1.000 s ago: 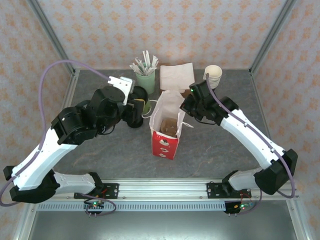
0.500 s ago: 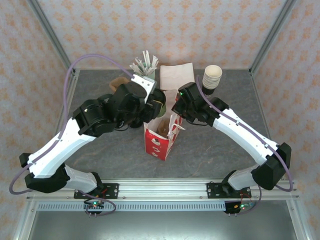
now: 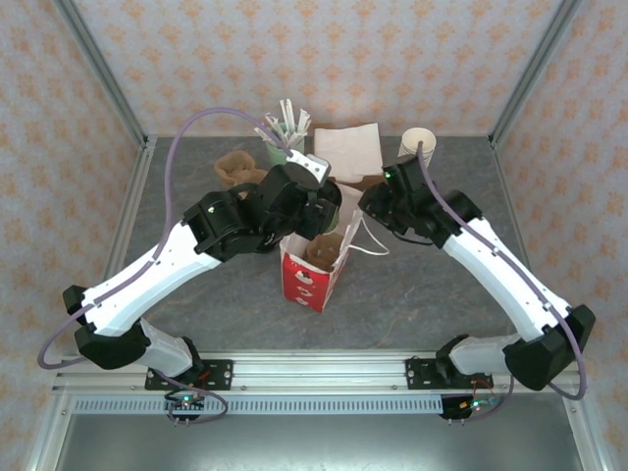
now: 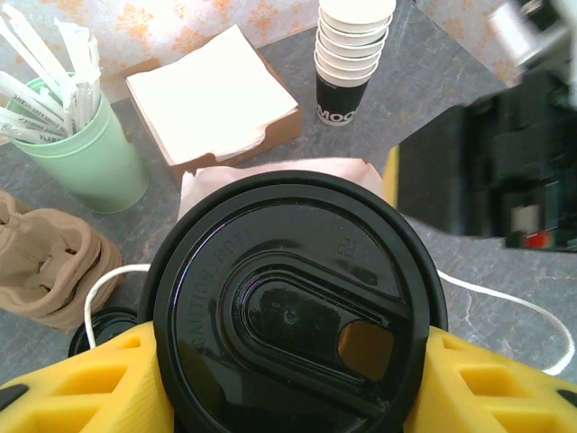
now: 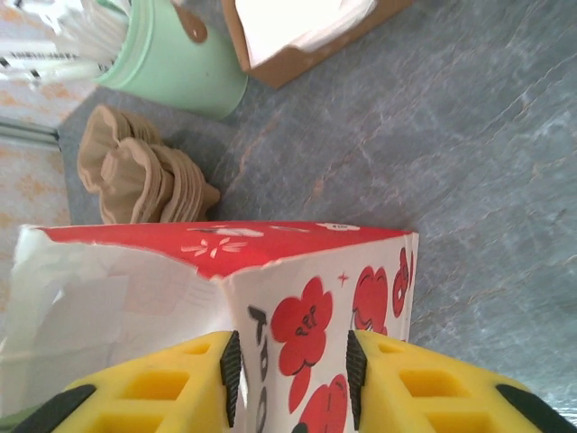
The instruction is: Pack the takeout coffee
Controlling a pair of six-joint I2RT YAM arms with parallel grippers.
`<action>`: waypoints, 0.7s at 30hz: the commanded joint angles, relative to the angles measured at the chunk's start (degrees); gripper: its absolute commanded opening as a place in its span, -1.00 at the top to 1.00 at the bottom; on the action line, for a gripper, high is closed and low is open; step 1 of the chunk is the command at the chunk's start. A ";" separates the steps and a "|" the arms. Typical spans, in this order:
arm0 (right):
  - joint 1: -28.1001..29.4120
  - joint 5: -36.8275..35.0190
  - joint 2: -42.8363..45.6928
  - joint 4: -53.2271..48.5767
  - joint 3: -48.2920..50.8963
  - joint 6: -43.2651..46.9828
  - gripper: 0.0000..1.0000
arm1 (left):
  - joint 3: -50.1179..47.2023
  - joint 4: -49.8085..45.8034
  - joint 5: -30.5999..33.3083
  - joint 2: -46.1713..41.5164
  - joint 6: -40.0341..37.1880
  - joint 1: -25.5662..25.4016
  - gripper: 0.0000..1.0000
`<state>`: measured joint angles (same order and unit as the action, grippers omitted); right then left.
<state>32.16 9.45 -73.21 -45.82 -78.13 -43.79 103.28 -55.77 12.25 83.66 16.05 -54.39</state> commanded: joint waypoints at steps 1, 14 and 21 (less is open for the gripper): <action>-1.77 3.04 1.86 -2.52 -1.24 4.23 0.21 | -1.17 2.25 3.09 0.61 0.55 -0.25 -0.09; -6.79 11.76 3.16 -1.16 -2.83 10.05 0.19 | -9.26 10.06 4.06 1.46 1.23 0.05 -0.10; -7.40 13.17 2.64 -0.79 -3.74 13.19 0.21 | -13.20 13.89 2.82 2.96 1.02 2.21 -0.10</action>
<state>24.93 21.12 -71.18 -46.70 -79.64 -33.28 91.31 -45.56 14.02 85.93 16.60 -53.10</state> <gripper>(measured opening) 0.395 0.560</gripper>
